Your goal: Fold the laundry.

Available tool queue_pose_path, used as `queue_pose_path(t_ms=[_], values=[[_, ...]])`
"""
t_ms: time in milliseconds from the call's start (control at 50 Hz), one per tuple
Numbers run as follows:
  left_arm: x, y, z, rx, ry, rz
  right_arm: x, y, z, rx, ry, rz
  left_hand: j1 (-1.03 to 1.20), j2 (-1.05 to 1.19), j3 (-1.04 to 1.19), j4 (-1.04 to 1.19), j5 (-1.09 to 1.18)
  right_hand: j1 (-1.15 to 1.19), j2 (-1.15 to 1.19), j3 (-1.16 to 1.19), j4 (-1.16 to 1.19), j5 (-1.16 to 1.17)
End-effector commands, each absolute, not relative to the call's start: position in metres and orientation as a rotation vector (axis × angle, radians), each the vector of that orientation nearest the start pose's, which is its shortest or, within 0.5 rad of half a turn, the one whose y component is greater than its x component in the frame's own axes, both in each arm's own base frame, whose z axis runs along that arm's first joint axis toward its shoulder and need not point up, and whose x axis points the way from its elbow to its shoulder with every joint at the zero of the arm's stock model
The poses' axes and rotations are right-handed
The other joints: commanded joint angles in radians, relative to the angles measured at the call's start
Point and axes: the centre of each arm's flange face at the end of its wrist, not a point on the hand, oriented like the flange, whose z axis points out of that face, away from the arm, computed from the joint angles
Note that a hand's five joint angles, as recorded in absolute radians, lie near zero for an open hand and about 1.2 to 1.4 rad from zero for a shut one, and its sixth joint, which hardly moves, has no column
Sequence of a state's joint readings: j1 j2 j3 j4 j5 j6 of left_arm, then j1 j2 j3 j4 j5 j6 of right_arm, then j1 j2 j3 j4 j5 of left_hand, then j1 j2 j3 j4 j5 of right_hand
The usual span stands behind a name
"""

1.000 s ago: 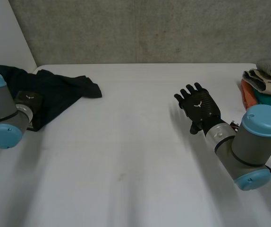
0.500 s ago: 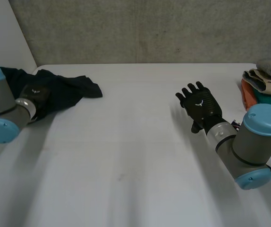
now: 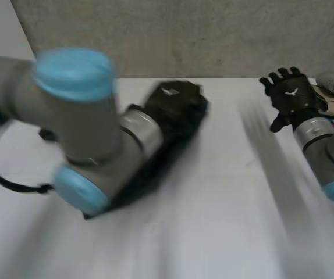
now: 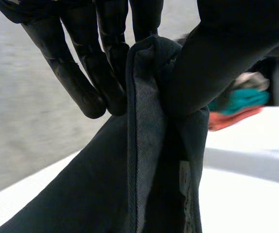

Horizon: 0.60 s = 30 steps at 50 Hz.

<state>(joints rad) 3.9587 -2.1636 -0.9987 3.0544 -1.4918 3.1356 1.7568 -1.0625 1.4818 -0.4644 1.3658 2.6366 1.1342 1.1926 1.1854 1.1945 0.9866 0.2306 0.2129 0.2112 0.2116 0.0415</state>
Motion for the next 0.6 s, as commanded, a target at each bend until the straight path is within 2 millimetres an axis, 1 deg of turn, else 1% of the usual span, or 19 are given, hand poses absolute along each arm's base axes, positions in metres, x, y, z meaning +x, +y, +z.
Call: queue_pose_path(t_ms=[20, 40, 60, 100, 120, 180, 200, 240, 260, 320, 340, 400, 420, 480, 500, 540, 560, 600], values=[[-0.452, -0.171, 0.208, -0.787, -1.717, 1.495, 0.208, -0.384, 0.194, -0.924, 2.128, -2.263, -0.527, -0.586, -0.579, -0.588, -0.554, -0.056, -0.038, -0.037, -0.037, -0.042], [-0.454, -0.164, 0.199, -0.819, -1.737, 1.474, 0.208, -0.384, 0.192, -0.923, 2.16, -2.23, -0.908, -0.967, -0.959, -0.968, -0.935, -0.056, -0.038, -0.037, -0.037, -0.042], [-0.451, -0.164, 0.199, -0.836, -1.753, 1.478, 0.208, -0.383, 0.191, -0.922, 2.176, -2.21, -0.96, -1.018, -1.011, -1.02, -0.987, -0.056, -0.038, -0.037, -0.037, -0.042], [-0.443, -0.169, 0.206, -0.857, -1.774, 1.5, 0.209, -0.382, 0.188, -0.924, 2.205, -2.175, -0.96, -1.018, -1.011, -1.02, -0.987, -0.056, -0.038, -0.037, -0.037, -0.042], [-0.432, -0.176, 0.214, -0.88, -1.792, 1.535, 0.21, -0.38, 0.187, -0.922, 2.225, -2.146, -0.96, -1.018, -1.011, -1.02, -0.987, -0.056, -0.038, -0.037, -0.037, -0.042], [-0.416, -0.191, 0.227, -0.897, -1.805, 1.601, 0.213, -0.376, 0.187, -0.922, 2.24, -2.107, -0.96, -1.018, -1.011, -1.02, -0.987, -0.056, -0.038, -0.037, -0.037, -0.042], [-0.404, -0.204, 0.24, -0.888, -1.796, 1.667, 0.216, -0.373, 0.187, -0.923, 2.244, -2.083, -0.96, -1.018, -1.011, -1.02, -0.987, -0.056, -0.038, -0.037, -0.037, -0.042], [-0.392, -0.218, 0.25, -0.878, -1.794, 1.729, 0.219, -0.37, 0.187, -0.919, 2.253, -2.052, -0.96, -1.018, -1.011, -1.02, -0.987, -0.056, -0.038, -0.037, -0.037, -0.042], [-0.381, -0.23, 0.259, -0.874, -1.787, 1.777, 0.221, -0.366, 0.189, -0.918, 2.26, -2.023, -0.96, -1.018, -1.011, -1.02, -0.987, -0.056, -0.038, -0.037, -0.037, -0.042], [-0.364, -0.251, 0.266, -0.883, -1.791, 1.843, 0.226, -0.356, 0.194, -0.934, 2.276, -1.967, -0.96, -1.018, -1.011, -1.02, -0.987, -0.056, -0.038, -0.037, -0.037, -0.042], [-0.353, -0.268, 0.266, -0.895, -1.813, 1.878, 0.23, -0.348, 0.198, -0.953, 2.288, -1.921, -0.96, -1.018, -1.011, -1.02, -0.987, -0.056, -0.038, -0.037, -0.037, -0.042], [-0.334, -0.293, 0.262, -0.926, -1.869, 1.92, 0.234, -0.333, 0.204, -0.987, 2.317, -1.835, -0.96, -1.018, -1.011, -1.02, -0.987, -0.056, -0.038, -0.037, -0.037, -0.042], [-0.322, -0.309, 0.26, -0.948, -1.904, 1.946, 0.238, -0.32, 0.207, -1.008, 2.337, -1.762, -0.96, -1.018, -1.011, -1.02, -0.987, -0.056, -0.038, -0.037, -0.037, -0.042], [-0.303, -0.336, 0.252, -0.993, -1.963, 1.983, 0.243, -0.298, 0.209, -1.045, 2.368, -1.643, -0.96, -1.018, -1.011, -1.02, -0.987, -0.056, -0.038, -0.037, -0.037, -0.042], [-0.291, -0.356, 0.242, -1.028, -2.004, 1.998, 0.245, -0.285, 0.208, -1.058, 2.394, -1.562, -0.96, -1.018, -1.011, -1.02, -0.987, -0.056, -0.038, -0.037, -0.037, -0.042], [-0.279, -0.374, 0.233, -1.063, -2.041, 2.007, 0.246, -0.271, 0.204, -1.067, 2.418, -1.483, -0.96, -1.018, -1.011, -1.02, -0.987, -0.056, -0.038, -0.037, -0.037, -0.042], [-0.268, -0.39, 0.224, -1.101, -2.069, 2.009, 0.248, -0.259, 0.201, -1.07, 2.419, -1.447, -0.96, -1.018, -1.011, -1.02, -0.987, -0.056, -0.038, -0.037, -0.037, -0.042], [-0.26, -0.403, 0.212, -1.144, -2.094, 1.991, 0.25, -0.251, 0.196, -1.066, 2.417, -1.429, -0.96, -1.018, -1.011, -1.02, -0.987, -0.056, -0.038, -0.037, -0.037, -0.042]])
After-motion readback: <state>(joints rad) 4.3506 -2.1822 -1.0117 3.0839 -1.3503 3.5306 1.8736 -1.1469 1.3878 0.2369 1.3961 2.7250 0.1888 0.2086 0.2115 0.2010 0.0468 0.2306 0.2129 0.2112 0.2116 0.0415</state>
